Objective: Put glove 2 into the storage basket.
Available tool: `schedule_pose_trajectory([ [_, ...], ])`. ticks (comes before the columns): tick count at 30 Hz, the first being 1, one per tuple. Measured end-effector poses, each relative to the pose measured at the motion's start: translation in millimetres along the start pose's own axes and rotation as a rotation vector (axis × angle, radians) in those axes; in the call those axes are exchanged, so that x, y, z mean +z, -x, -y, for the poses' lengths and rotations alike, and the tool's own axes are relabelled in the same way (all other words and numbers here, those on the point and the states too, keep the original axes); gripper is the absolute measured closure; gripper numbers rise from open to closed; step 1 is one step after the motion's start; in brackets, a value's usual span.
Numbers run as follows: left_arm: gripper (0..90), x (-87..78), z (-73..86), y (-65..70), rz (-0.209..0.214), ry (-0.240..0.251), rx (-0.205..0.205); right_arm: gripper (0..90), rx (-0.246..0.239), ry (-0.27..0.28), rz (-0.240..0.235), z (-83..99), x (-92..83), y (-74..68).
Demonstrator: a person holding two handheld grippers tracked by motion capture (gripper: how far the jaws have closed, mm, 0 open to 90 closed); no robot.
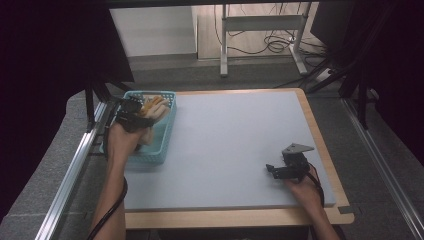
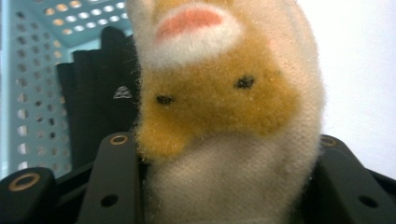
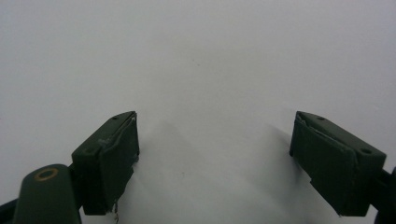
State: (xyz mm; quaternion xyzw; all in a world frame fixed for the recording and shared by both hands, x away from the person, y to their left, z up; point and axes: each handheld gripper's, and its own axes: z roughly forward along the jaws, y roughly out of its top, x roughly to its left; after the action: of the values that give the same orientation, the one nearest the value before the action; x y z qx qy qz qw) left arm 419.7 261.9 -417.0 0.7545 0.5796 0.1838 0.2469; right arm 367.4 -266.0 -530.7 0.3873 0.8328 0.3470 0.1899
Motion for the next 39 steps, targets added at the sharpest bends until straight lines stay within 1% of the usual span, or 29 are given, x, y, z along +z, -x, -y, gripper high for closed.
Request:
schedule_pose_trajectory([
  [3,49.8,4.9,1.8,-9.7,-0.018,-0.005,-0.022,15.4,0.000,0.000,0.001,0.0,0.0,0.0],
  [7,49.5,16.0,4.4,-19.5,-0.029,-0.022,-0.052,15.4,-0.001,0.000,0.000,0.0,0.0,0.0],
  [8,49.5,18.8,4.6,-21.3,-0.034,-0.032,-0.047,15.4,-0.001,0.000,0.001,0.0,0.0,0.0],
  [9,49.4,22.4,5.0,-21.9,-0.034,-0.033,-0.055,15.4,0.000,0.000,0.000,0.0,0.0,-0.1],
  [11,49.2,29.3,4.8,-23.0,-0.035,-0.039,-0.054,15.4,0.000,0.000,0.001,0.0,0.0,-0.1],
  [13,49.1,36.6,4.6,-22.6,-0.027,-0.039,-0.057,15.4,0.000,0.001,0.000,0.0,0.0,-0.1],
  [16,49.0,46.4,3.2,-21.4,-0.016,-0.048,-0.051,15.4,0.000,0.001,0.000,0.0,0.0,-0.1],
  [22,48.5,65.2,-3.9,-14.5,-0.014,-0.080,-0.033,15.4,0.000,0.001,0.000,0.0,0.0,-0.1],
  [27,47.8,82.8,-11.8,-6.4,-0.014,-0.129,-0.014,15.4,0.001,0.001,0.000,0.0,0.0,-0.1],
  [29,47.4,89.9,-13.5,-5.1,-0.016,-0.151,-0.021,15.4,0.000,0.001,0.001,0.0,0.0,-0.1],
  [31,46.9,96.5,-13.7,-6.3,-0.003,-0.167,-0.029,15.4,0.000,0.001,0.000,0.0,0.0,-0.1],
  [32,46.1,99.9,-13.0,-7.1,0.014,-0.175,-0.033,15.4,0.000,0.001,0.000,0.0,0.0,-0.1],
  [33,44.4,103.7,-11.8,-8.4,0.042,-0.187,-0.030,15.4,0.000,0.001,0.000,0.0,0.0,0.0],
  [35,35.6,111.6,-7.9,-8.5,0.107,-0.212,-0.037,15.4,0.001,0.001,0.000,0.0,0.0,0.0],
  [36,30.2,113.3,-6.5,-9.4,0.129,-0.219,-0.040,15.4,0.000,0.001,0.000,0.0,0.1,-0.1],
  [37,28.5,112.7,-5.1,-11.7,0.138,-0.214,-0.044,15.4,0.001,0.001,0.000,0.1,0.0,-0.1],
  [39,19.9,109.7,-4.2,-13.3,0.160,-0.206,-0.037,15.4,0.000,0.002,0.000,0.1,0.1,0.0],
])
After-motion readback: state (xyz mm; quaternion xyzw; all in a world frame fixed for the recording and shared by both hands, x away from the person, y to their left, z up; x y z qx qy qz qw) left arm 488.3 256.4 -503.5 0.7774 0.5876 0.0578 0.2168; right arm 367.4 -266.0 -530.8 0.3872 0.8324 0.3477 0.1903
